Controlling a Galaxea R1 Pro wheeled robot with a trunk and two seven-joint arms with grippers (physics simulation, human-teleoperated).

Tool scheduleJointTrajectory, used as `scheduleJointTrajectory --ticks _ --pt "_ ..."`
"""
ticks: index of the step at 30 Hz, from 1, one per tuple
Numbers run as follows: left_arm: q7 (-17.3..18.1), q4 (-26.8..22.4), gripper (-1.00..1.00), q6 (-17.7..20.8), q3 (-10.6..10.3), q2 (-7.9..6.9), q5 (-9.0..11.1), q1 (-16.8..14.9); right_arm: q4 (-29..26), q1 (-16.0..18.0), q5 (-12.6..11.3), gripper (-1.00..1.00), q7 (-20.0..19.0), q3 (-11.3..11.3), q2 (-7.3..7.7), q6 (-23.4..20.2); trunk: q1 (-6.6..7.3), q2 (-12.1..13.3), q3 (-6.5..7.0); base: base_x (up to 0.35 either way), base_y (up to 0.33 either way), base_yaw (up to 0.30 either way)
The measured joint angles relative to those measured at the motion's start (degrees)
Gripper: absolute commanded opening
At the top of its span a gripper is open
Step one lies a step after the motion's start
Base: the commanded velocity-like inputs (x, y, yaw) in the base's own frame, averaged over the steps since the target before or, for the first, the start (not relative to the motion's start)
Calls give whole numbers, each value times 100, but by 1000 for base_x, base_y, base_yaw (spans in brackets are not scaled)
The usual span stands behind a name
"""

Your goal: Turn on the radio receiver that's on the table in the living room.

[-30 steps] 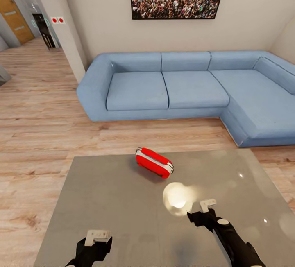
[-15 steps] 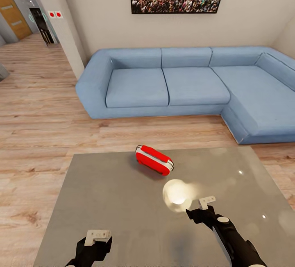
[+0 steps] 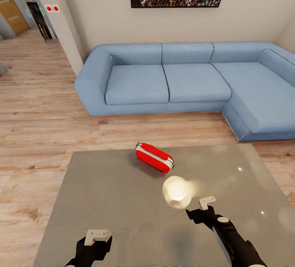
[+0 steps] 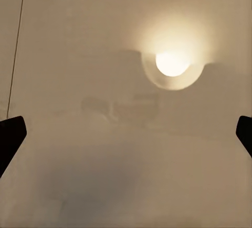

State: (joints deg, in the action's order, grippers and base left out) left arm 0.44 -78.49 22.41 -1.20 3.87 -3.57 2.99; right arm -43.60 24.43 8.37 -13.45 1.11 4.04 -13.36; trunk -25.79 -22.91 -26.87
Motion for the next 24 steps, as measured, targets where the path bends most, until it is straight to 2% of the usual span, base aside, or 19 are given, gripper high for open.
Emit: scheduleJointTrajectory --ticks 20,24 --pt "4 1 100 -44 -3 -7 -16 0 0 0 3 100 17 3 4 -8 0 0 -187 0 0 0" --pt "218 -41 100 -46 -3 11 -10 0 -7 0 6 100 16 3 4 -6 0 0 -224 0 0 0"
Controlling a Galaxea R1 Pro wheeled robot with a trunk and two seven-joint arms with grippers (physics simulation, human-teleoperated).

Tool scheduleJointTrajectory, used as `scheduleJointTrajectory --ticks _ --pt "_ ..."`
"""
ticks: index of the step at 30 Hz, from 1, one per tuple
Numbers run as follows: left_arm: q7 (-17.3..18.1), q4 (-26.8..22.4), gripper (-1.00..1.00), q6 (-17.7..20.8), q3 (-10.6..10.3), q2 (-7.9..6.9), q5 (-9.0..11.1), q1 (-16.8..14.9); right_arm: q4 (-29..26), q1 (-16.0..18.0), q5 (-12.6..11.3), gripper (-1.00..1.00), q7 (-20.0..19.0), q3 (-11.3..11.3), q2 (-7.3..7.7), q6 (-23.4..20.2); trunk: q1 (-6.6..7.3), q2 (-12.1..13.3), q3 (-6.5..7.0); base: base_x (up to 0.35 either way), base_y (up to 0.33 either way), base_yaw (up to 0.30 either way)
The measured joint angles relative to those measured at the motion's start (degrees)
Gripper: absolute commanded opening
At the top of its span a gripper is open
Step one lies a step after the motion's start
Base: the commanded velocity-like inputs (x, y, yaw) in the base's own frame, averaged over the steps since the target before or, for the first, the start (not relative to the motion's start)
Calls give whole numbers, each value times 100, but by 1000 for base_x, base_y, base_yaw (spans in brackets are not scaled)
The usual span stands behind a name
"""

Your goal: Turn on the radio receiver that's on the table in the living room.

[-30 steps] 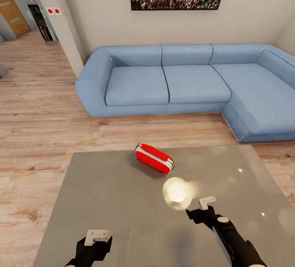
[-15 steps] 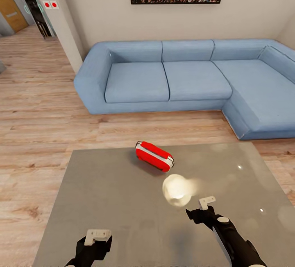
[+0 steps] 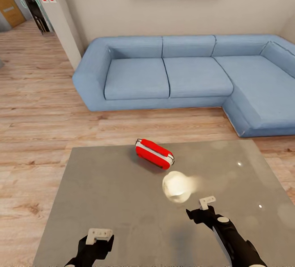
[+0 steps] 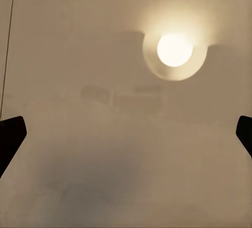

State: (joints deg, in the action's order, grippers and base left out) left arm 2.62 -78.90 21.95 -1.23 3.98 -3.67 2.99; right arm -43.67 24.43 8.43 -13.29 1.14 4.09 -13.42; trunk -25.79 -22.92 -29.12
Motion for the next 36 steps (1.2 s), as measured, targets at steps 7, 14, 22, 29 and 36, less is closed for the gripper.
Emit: scheduleJointTrajectory --ticks 7,14,22,29,36 --pt "502 -315 100 74 0 13 -12 -5 -15 0 -5 100 -6 8 -4 16 0 0 -48 0 0 0" --pt "678 -520 100 99 0 3 -38 -22 -180 0 -9 100 -4 13 -4 10 0 0 -56 0 0 0" --pt "709 -518 100 115 0 -12 -45 -310 -584 0 10 100 9 25 -12 -2 0 0 -57 0 0 0" --pt "706 -477 100 92 0 -16 -13 -486 -637 0 2 100 9 19 -13 -5 0 0 -57 0 0 0" --pt "707 -462 100 83 0 1 -34 -514 -646 0 8 100 10 8 -13 -11 0 0 -57 0 0 0"
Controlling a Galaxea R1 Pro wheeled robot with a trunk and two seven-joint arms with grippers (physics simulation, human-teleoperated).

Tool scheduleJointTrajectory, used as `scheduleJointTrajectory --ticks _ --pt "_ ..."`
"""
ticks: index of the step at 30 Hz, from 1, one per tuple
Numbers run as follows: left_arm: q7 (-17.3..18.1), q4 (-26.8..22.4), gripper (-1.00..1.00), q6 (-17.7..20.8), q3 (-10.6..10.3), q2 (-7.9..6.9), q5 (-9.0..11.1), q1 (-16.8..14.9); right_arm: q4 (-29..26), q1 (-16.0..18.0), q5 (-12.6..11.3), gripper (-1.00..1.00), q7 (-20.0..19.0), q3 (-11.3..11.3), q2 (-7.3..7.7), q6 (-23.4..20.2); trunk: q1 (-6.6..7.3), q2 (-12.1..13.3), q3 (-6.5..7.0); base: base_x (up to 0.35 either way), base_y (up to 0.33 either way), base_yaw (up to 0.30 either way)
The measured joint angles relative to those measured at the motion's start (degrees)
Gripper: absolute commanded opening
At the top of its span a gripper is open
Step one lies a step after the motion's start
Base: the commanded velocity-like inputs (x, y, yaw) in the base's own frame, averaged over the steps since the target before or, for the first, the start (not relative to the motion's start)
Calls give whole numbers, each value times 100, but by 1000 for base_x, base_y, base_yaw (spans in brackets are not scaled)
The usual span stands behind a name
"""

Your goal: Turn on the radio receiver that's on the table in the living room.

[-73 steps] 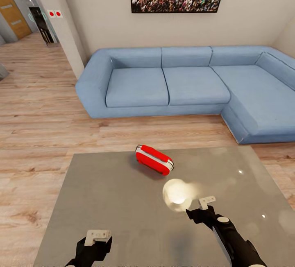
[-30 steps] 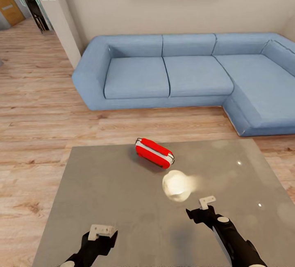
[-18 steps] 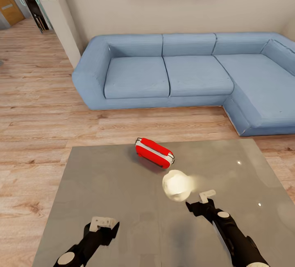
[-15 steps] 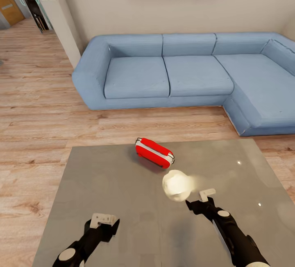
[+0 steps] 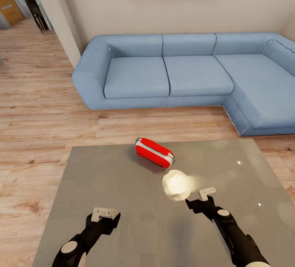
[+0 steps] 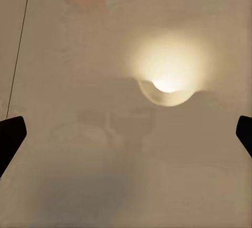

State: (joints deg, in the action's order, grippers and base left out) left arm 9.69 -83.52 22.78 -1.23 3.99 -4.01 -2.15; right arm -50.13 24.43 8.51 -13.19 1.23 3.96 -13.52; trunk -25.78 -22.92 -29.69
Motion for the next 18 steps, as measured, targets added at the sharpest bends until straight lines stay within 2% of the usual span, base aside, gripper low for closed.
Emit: scheduleJointTrajectory --ticks 18 --pt "206 -49 100 -7 0 4 3 -4 -4 0 10 100 0 -6 0 -1 0 0 0 0 0 0"
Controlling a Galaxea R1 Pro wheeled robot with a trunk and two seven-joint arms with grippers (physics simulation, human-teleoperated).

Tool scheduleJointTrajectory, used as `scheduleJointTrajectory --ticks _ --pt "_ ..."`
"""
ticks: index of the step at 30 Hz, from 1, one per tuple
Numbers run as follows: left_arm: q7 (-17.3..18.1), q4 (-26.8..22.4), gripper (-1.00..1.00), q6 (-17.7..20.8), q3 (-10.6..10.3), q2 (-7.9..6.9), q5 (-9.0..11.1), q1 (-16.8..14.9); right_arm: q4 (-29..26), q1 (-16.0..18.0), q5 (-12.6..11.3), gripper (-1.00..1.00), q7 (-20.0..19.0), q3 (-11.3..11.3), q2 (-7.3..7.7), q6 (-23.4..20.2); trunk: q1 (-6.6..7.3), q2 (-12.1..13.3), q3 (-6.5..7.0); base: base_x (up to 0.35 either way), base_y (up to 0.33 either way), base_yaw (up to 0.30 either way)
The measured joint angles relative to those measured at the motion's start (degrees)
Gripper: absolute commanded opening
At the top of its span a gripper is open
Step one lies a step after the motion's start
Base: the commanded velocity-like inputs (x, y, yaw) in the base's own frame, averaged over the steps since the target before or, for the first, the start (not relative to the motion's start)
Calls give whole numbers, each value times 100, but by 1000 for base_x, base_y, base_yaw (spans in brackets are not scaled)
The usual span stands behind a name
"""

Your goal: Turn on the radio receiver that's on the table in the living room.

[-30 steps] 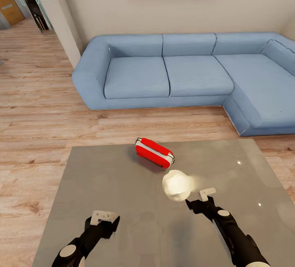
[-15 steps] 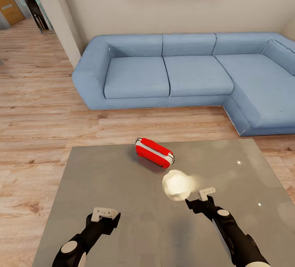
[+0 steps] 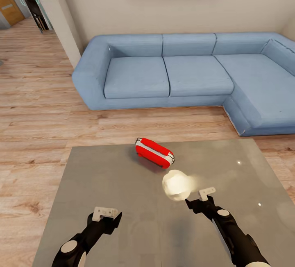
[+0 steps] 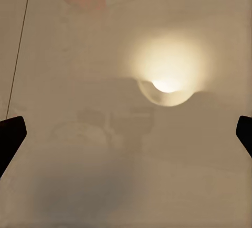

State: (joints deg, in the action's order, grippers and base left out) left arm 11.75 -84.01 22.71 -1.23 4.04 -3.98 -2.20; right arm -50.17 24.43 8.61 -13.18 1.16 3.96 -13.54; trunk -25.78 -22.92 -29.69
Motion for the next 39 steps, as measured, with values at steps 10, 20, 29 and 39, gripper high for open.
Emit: scheduleJointTrajectory --ticks 10,20,29,39 --pt "-4 6 100 -3 0 1 2 0 -1 0 -25 100 -8 17 0 0 0 0 0 0 0 0" --pt "-6 3 100 -5 0 1 -6 0 6 0 -31 100 -5 0 0 -7 0 0 0 0 0 0" --pt "12 12 100 -12 0 -8 2 0 -167 0 23 100 21 7 0 -8 0 0 0 0 0 0" --pt "12 8 100 -12 0 -23 -4 0 -177 0 25 100 0 -10 0 -7 0 0 0 0 0 0"
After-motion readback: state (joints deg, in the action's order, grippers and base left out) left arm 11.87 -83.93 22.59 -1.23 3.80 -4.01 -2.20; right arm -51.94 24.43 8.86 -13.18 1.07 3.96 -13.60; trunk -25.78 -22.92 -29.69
